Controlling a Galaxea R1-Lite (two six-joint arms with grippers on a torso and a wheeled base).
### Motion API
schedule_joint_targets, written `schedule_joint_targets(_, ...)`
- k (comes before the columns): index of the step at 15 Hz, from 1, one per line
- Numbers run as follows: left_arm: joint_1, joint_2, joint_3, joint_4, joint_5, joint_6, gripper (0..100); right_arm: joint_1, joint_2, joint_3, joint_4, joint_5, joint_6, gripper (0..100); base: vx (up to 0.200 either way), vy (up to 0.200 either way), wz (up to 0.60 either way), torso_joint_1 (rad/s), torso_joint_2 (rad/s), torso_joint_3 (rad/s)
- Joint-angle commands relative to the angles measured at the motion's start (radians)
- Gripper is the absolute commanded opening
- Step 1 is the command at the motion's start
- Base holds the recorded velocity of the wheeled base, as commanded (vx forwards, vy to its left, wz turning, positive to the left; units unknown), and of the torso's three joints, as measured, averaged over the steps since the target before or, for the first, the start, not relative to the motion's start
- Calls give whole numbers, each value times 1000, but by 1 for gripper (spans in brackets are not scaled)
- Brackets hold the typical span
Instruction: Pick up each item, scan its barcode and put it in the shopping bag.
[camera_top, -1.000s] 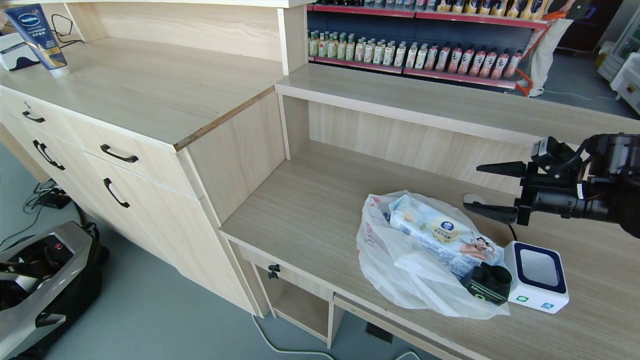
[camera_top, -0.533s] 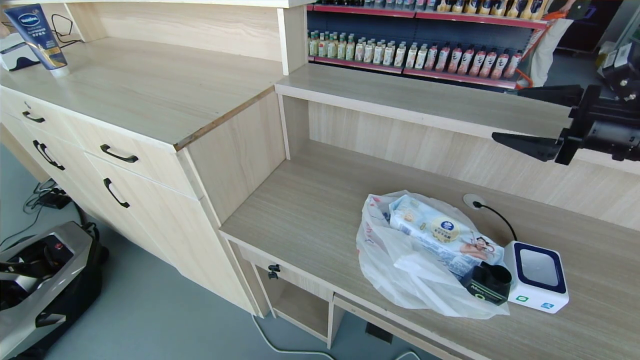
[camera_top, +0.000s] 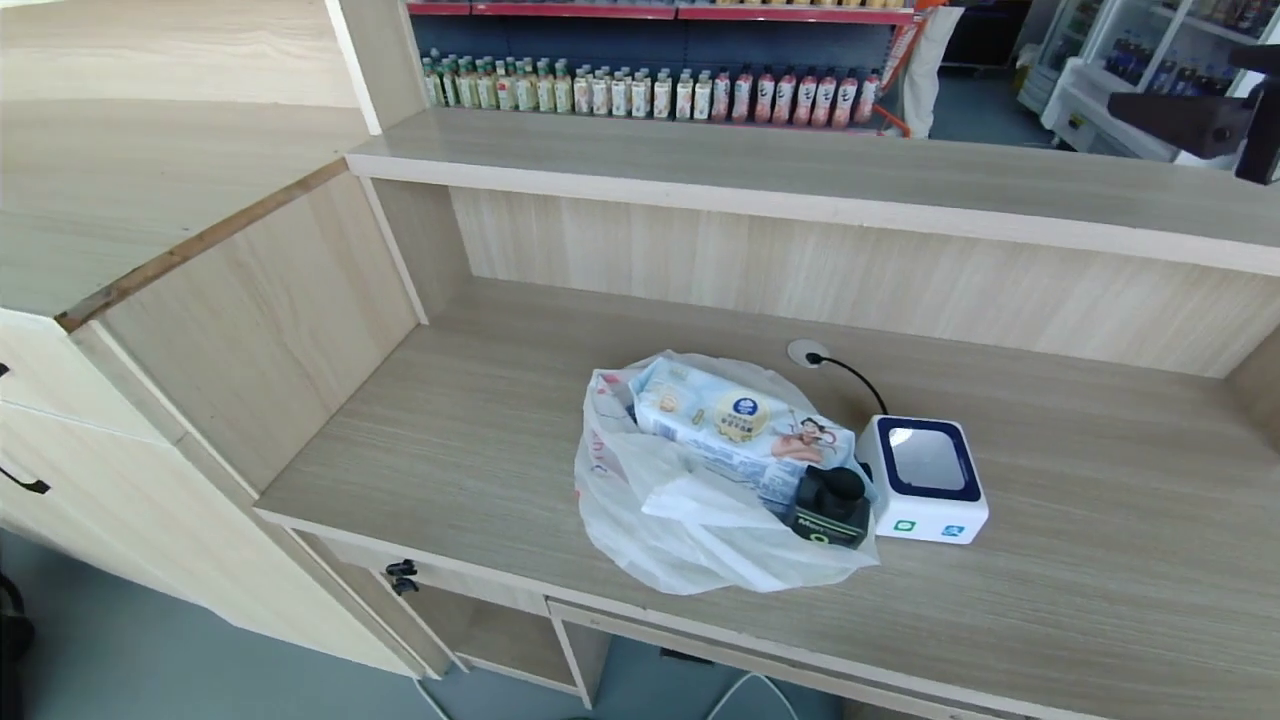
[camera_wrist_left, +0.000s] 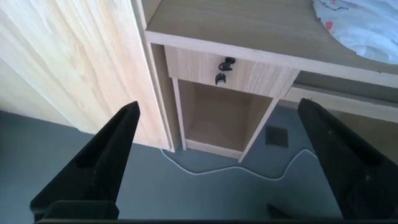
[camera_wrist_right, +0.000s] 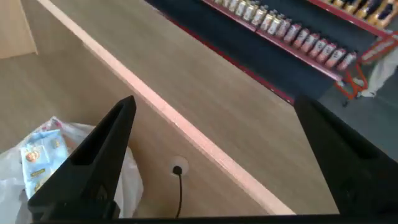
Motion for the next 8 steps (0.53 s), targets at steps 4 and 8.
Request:
schedule_joint_targets(4, 0, 1, 0, 0, 0, 0, 100, -34, -413, 320, 267, -325, 222, 100, 0, 0, -150, -138, 420, 270)
schedule_joint_targets(8, 0, 1, 0, 0, 2, 1, 100, -117, -1004, 991, 237, -302, 230, 100, 0, 0, 0, -15, 46, 32)
